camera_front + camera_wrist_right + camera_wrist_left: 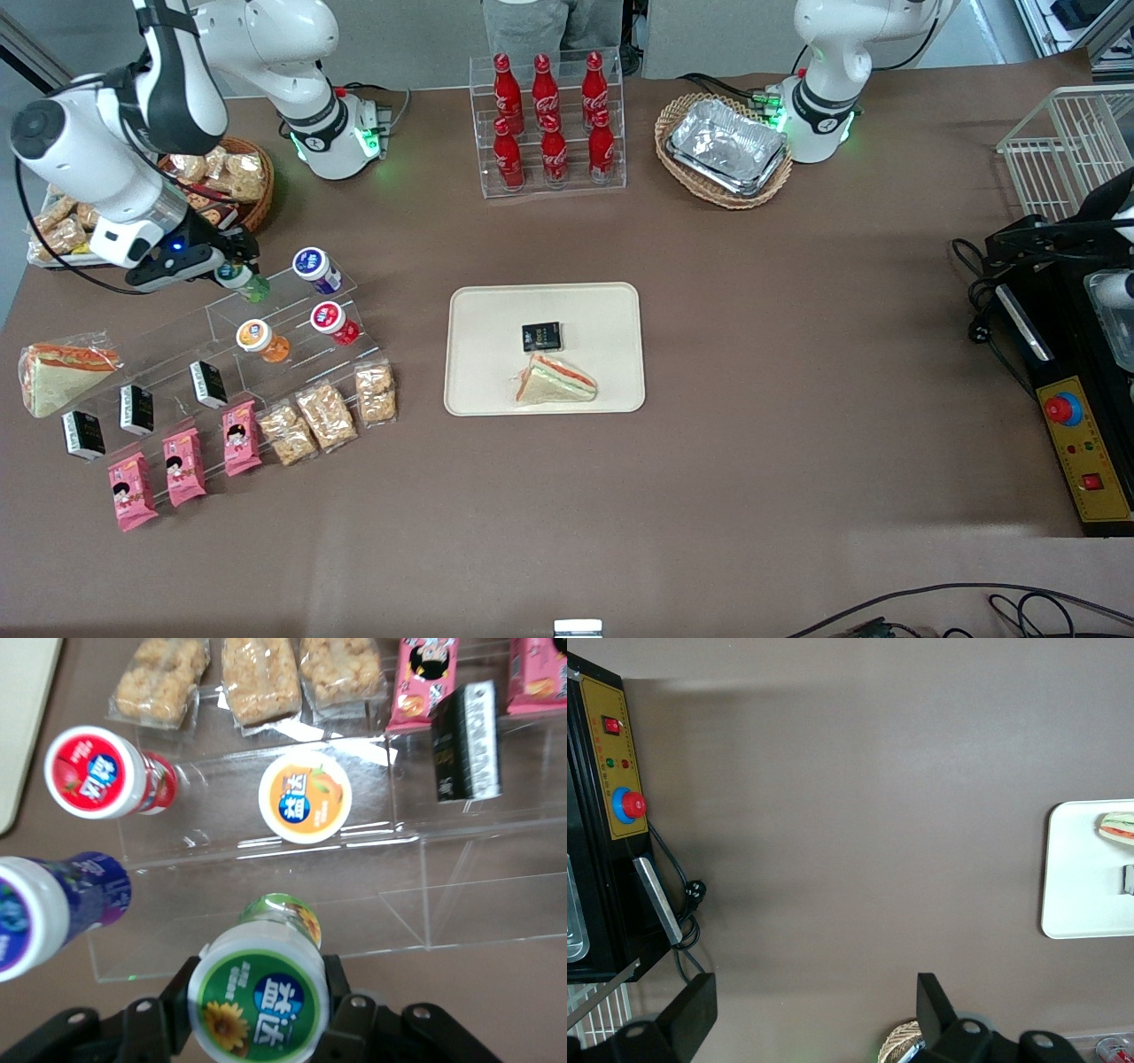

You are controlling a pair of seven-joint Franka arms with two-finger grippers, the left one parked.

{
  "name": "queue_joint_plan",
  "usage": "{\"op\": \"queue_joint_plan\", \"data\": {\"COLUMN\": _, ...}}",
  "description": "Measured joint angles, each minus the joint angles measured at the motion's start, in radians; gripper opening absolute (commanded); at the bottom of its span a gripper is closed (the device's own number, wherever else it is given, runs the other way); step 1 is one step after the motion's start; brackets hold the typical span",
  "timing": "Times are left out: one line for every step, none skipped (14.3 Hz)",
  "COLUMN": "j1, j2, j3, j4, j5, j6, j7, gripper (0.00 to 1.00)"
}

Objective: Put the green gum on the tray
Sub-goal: 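Close the right gripper on the green gum bottle and lift it, then carry the green gum bottle over to the cream tray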

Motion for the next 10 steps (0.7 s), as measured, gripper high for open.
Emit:
{"op": "queue_joint_plan", "data": {"j1": 0.000, "j2": 0.005, "j3": 0.000, "j4": 0.057, "j5": 0.000, "j6": -0.065, "j7": 0.000, "gripper": 0.17}}
{"op": "queue_joint_plan", "data": {"j1": 0.000, "j2": 0.017, "j3": 0.000, "j4": 0.131, "j5": 0.000, "j6": -0.144, "j7": 0.001, "gripper": 0.17}}
{"op": "queue_joint_plan", "data": {"j1": 0.000, "j2": 0.033, "j3": 0.001, "j4": 0.213, "j5": 0.000, "j6": -0.225, "j7": 0.001, "gripper": 0.17}}
{"op": "queue_joint_plan", "data": {"j1": 0.001, "j2": 0.053, "j3": 0.003, "j4": 0.295, "j5": 0.000, "j6": -0.300, "j7": 0.001, "gripper": 0.17}}
{"op": "queue_joint_plan", "data": {"j1": 0.002, "j2": 0.074, "j3": 0.006, "j4": 0.374, "j5": 0.000, "j6": -0.366, "j7": 0.001, "gripper": 0.17}}
{"op": "queue_joint_plan", "data": {"j1": 0.006, "j2": 0.096, "j3": 0.009, "j4": 0.453, "j5": 0.000, "j6": -0.429, "j7": 0.001, "gripper": 0.17}}
{"op": "queue_joint_plan", "data": {"j1": 0.013, "j2": 0.116, "j3": 0.011, "j4": 0.523, "j5": 0.000, "j6": -0.482, "j7": 0.002, "gripper": 0.17}}
{"op": "queue_joint_plan", "data": {"j1": 0.019, "j2": 0.134, "j3": 0.015, "j4": 0.587, "j5": 0.003, "j6": -0.529, "j7": 0.014, "gripper": 0.17}}
{"op": "queue_joint_plan", "data": {"j1": 0.027, "j2": 0.147, "j3": 0.017, "j4": 0.637, "j5": 0.012, "j6": -0.565, "j7": 0.036, "gripper": 0.17}}
{"op": "queue_joint_plan", "data": {"j1": 0.039, "j2": 0.157, "j3": 0.018, "j4": 0.677, "j5": 0.023, "j6": -0.596, "j7": 0.061, "gripper": 0.18}}
